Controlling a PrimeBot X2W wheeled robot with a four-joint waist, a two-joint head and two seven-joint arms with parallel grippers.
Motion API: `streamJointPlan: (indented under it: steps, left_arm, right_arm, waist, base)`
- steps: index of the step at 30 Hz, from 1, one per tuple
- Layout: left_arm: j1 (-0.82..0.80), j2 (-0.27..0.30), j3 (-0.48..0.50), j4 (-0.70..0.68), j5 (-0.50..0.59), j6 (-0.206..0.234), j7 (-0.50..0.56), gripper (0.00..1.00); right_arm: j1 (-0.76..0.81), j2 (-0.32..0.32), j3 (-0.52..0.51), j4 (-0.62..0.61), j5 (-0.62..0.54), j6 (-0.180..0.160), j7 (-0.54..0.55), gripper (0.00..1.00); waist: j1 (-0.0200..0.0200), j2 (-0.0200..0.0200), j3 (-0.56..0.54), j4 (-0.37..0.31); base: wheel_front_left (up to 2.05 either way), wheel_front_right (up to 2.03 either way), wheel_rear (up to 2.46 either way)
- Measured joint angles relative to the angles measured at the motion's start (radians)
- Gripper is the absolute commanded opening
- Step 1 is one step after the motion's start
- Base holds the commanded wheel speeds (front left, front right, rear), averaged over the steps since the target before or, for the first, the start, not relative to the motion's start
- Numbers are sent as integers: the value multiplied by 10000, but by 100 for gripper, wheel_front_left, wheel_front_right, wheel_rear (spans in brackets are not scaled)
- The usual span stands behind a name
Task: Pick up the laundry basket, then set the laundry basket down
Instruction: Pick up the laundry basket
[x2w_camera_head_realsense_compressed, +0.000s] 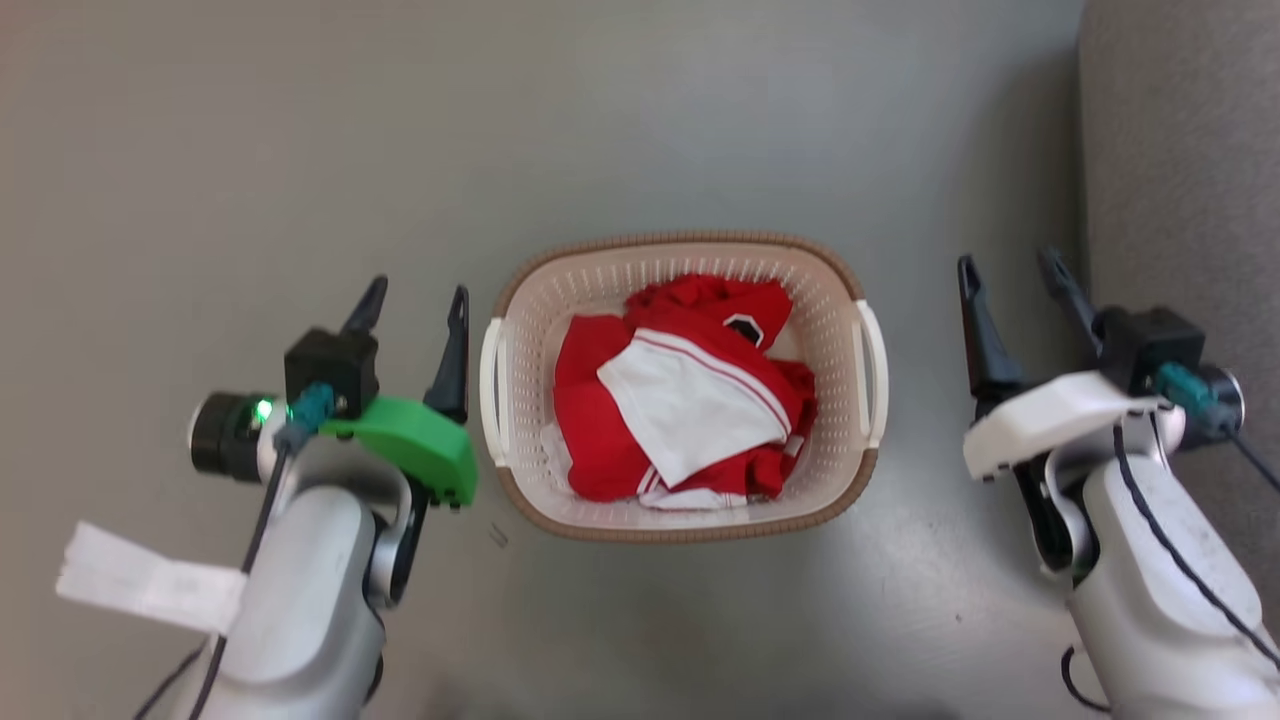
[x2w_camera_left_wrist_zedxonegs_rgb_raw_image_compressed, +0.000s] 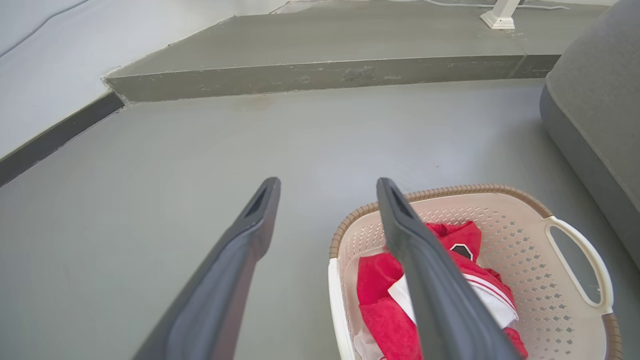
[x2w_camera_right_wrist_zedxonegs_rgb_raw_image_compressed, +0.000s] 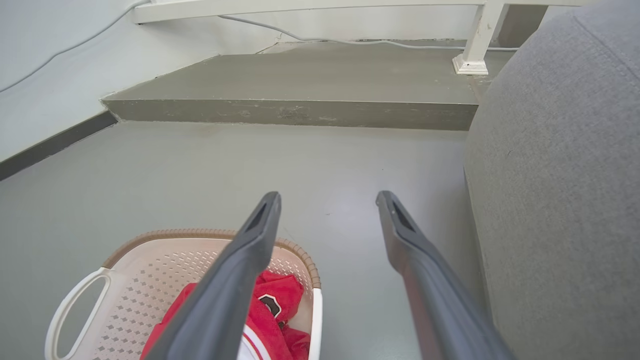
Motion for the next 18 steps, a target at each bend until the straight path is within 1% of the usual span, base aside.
streamJointPlan:
  steps: [6,7,11,16,18]
  left_arm:
    - [-1163,-44,38,621,-6,-184,196,100]
    - [-1587,-56,50,784,-12,-278,263,100]
    - [-2367,-178,4,1256,-19,-500,343,100]
    - [-2847,-255,-42,1983,-94,-633,343,100]
    - [-2889,-255,-92,2322,-134,-761,347,100]
  right_arm:
    - [-1031,-10,81,470,-136,123,-13,100]
    - [-1381,-12,121,686,-182,173,-36,100]
    - [-1971,-8,117,1202,-196,174,-40,100]
    - [-2412,75,253,1927,-251,219,-40,100]
    - [-2537,115,428,2240,-316,301,-40,100]
  waist:
    - [0,0,864,69]
    - [1,0,1153,82]
    - [1,0,1723,91]
    - [1,0,2380,85]
    - [1,0,2614,70]
  base:
    - [0,0,0]
    - [0,0,0]
    - [0,0,0]
    - [0,0,0]
    - [0,0,0]
